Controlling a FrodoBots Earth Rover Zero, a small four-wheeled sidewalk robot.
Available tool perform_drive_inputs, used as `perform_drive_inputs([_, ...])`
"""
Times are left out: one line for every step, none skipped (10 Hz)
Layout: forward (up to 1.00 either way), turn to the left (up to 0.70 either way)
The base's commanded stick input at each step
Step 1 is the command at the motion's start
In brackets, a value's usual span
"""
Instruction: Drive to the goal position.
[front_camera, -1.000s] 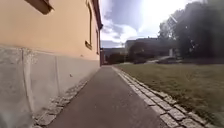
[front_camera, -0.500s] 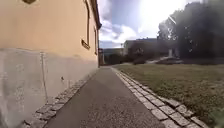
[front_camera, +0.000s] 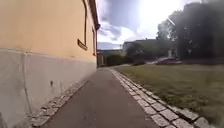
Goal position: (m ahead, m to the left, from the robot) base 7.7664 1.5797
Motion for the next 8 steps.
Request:
perform_drive_inputs([0.70,0.00])
perform_drive_inputs([0.70,0.00])
perform_drive_inputs([0.70,0.00])
perform_drive_inputs([0.70,0.08])
perform_drive_inputs([0.70,0.27])
perform_drive_inputs([0.70,0.31])
perform_drive_inputs([0.70,0.11])
perform_drive_inputs([0.70,0.00])
